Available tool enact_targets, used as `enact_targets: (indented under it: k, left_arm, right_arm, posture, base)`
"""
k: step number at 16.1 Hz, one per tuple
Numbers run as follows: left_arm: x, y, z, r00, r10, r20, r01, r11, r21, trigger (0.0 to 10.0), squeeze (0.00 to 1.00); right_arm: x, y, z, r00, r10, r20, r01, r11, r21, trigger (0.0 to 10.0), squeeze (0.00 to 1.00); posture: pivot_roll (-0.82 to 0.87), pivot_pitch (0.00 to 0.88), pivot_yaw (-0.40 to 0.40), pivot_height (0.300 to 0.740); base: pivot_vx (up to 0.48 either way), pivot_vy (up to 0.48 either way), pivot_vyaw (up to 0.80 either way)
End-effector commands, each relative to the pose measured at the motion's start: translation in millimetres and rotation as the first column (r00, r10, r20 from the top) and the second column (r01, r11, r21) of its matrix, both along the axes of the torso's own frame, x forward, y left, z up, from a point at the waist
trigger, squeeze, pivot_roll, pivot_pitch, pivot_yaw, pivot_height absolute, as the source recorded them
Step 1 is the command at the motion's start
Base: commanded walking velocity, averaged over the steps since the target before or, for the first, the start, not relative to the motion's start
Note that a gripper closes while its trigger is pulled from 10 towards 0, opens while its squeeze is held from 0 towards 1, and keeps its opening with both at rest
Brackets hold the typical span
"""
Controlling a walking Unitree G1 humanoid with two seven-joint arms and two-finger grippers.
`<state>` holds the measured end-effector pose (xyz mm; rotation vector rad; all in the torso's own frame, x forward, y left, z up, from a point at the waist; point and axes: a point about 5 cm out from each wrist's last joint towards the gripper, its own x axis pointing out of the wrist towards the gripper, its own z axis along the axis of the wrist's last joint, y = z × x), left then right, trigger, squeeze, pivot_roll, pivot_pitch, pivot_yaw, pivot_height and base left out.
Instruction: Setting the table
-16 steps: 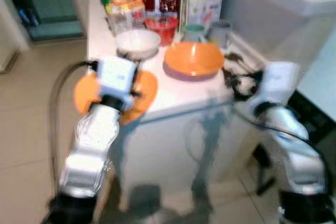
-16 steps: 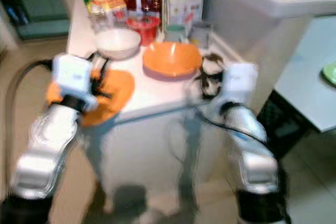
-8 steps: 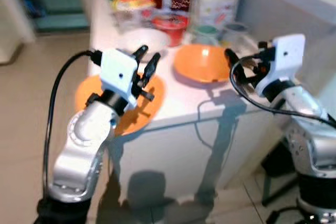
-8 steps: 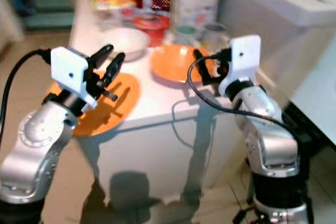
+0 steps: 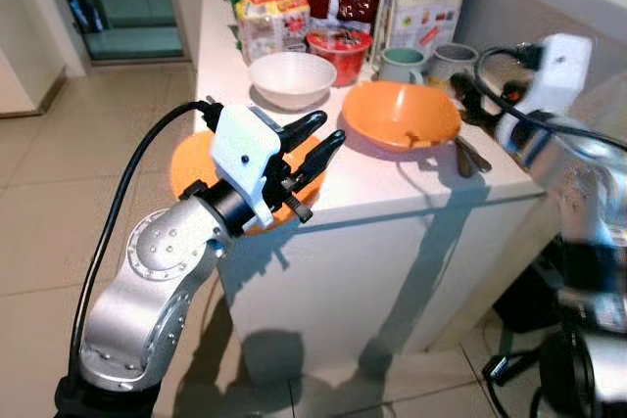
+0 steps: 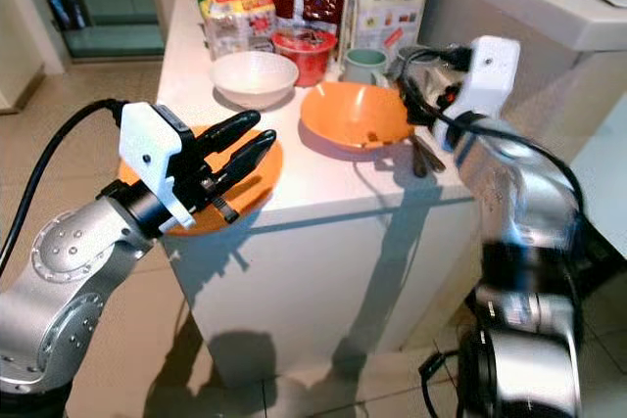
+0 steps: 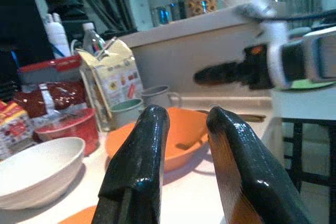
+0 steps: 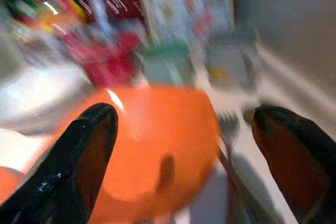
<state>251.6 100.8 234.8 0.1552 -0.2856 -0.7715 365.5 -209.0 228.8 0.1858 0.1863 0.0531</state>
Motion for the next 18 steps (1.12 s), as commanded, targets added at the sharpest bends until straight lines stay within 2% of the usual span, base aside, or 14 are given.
enact_targets:
  k: [1,3,5,6,8,11,12,13,14,18]
  left_arm:
    - [-2.0,-0.2,1,1.0,-0.016,-0.004,0.016,1.0,0.009,10.0,0.0]
    - [-2.7,-0.4,1,1.0,-0.018,-0.006,0.018,1.0,0.008,10.0,0.0]
    - [-4.3,-1.6,1,0.999,-0.031,-0.013,0.031,0.999,0.009,10.0,0.0]
    - [-4.5,-1.9,1,0.999,-0.034,-0.014,0.035,0.999,0.01,10.0,0.0]
    - [-6.0,-4.0,-2,0.998,-0.056,-0.027,0.056,0.998,0.024,10.0,0.0]
    - [-7.4,-5.2,-2,0.998,-0.06,-0.032,0.061,0.998,0.027,10.0,0.0]
    - [-7.7,-5.2,-2,0.998,-0.061,-0.034,0.062,0.998,0.027,10.0,0.0]
    - [-7.8,-5.2,-2,0.998,-0.061,-0.034,0.062,0.998,0.027,10.0,0.0]
    - [-8.1,-5.4,-3,0.997,-0.062,-0.038,0.064,0.998,0.027,10.0,0.0]
    - [-8.9,-6.9,-4,0.996,-0.072,-0.05,0.074,0.997,0.028,10.0,0.0]
  right_arm:
    - [9.2,-6.7,-9,0.991,-0.049,-0.125,0.046,0.999,-0.027,10.0,0.0]
    - [17.1,-10.6,-8,0.991,-0.07,-0.118,0.074,0.997,0.03,10.0,0.0]
    - [24.4,-8.4,-15,0.984,-0.055,-0.169,0.069,0.995,0.077,10.0,0.0]
    - [25.1,-6.3,-17,0.982,-0.04,-0.182,0.057,0.994,0.089,10.0,0.0]
    - [30.5,7.2,-30,0.97,0.04,-0.239,0.005,0.983,0.184,10.0,0.0]
    - [33.2,13.6,-32,0.97,0.074,-0.231,-0.006,0.96,0.28,10.0,0.0]
    - [33.6,13.0,-32,0.97,0.071,-0.233,0.007,0.949,0.316,5.6,0.0]
    - [33.6,12.6,-33,0.969,0.07,-0.238,0.013,0.944,0.33,3.4,0.0]
    - [33.0,11.1,-35,0.963,0.08,-0.259,0.022,0.928,0.371,0.0,0.0]
    - [31.6,11.2,-42,0.954,0.09,-0.285,0.043,0.902,0.43,0.0,0.0]
  posture:
    - [0.01,0.0,-0.022,0.74]
    - [0.02,0.0,-0.027,0.74]
    - [0.02,0.0,-0.029,0.74]
    - [0.02,0.0,-0.029,0.74]
    - [0.01,0.0,-0.027,0.74]
    - [0.02,0.0,-0.035,0.74]
    - [0.02,0.0,-0.035,0.74]
    - [0.02,0.0,-0.036,0.74]
    - [0.02,0.0,-0.036,0.74]
    - [0.02,0.0,-0.033,0.74]
  base:
    - [0.0,0.0,0.0]
    - [0.0,0.0,0.0]
    - [0.0,0.0,0.0]
    - [0.0,0.0,0.0]
    - [0.0,0.0,0.0]
    - [0.0,0.0,0.0]
    - [0.0,0.0,0.0]
    - [0.0,0.0,0.0]
    - [0.0,0.0,0.0]
    - [0.0,0.0,0.0]
